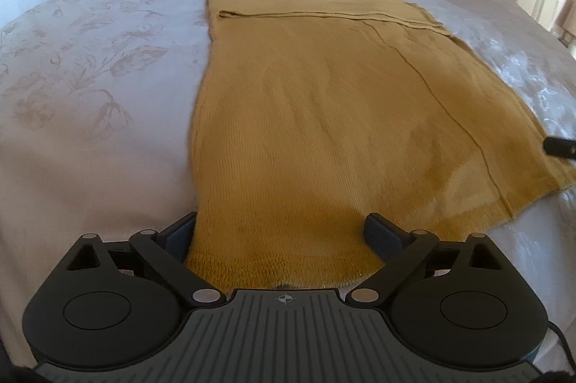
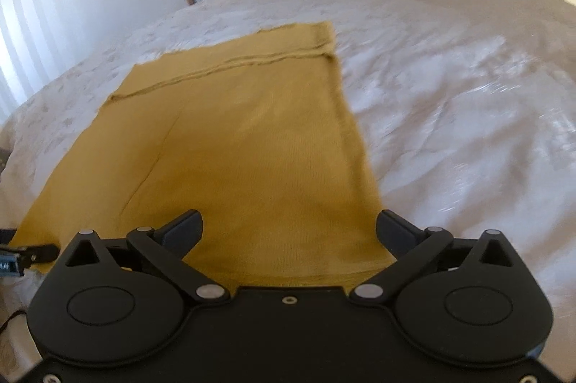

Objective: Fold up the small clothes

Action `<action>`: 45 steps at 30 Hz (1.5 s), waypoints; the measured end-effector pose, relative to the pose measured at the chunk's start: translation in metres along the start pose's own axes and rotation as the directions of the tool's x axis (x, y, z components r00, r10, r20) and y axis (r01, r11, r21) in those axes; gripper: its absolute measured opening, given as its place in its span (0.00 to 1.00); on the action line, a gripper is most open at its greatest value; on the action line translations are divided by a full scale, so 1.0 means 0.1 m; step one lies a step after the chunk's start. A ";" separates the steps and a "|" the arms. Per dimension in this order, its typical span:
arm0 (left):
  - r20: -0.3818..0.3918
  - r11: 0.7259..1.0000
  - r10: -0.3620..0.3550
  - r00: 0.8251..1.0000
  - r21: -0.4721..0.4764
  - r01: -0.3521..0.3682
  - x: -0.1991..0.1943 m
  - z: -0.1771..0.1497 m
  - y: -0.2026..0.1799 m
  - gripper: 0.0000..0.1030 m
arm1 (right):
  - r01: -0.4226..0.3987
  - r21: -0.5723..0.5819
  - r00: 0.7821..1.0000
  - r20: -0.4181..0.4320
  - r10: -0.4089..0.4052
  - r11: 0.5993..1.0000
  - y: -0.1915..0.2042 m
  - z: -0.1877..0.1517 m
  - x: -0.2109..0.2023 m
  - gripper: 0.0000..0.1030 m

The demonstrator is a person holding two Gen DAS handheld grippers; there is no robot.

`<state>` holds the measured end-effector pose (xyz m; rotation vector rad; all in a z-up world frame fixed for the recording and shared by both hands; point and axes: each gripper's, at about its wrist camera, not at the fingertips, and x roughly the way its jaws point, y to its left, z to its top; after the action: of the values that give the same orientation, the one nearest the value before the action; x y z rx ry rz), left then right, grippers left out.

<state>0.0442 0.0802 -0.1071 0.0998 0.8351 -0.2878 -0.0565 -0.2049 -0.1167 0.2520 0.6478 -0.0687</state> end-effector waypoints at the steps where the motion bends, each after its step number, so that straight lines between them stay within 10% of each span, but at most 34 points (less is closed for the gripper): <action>1: 0.003 1.000 -0.002 1.000 -0.003 0.002 0.00 -0.01 0.00 0.94 | 0.008 0.006 1.000 0.007 -0.008 1.000 -0.03 0.01 -0.03 0.99; 25: 0.031 1.000 0.015 0.999 0.008 -0.015 -0.01 -0.06 -0.04 0.95 | -0.210 0.235 0.969 -0.081 0.234 0.949 -0.46 -0.02 0.17 0.99; 32: 0.025 1.000 -0.003 1.000 -0.004 0.003 -0.05 -0.02 -0.01 0.93 | -0.159 0.204 0.980 -0.082 0.179 0.966 -0.45 -0.02 0.14 0.47; 34: 0.026 1.000 -0.007 1.000 -0.006 0.007 -0.08 -0.01 -0.01 0.93 | -0.164 0.218 0.980 -0.078 0.184 0.962 -0.48 -0.02 0.15 0.18; 45: 0.135 0.999 0.045 0.990 -0.005 -0.044 -0.33 0.10 0.01 0.93 | -0.049 0.127 0.998 -0.041 0.054 0.991 -0.45 0.02 0.07 0.12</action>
<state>0.0312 0.0861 -0.0760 0.0962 0.6981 -0.2491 -0.0561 -0.2485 -0.1288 0.3923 0.6817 -0.0543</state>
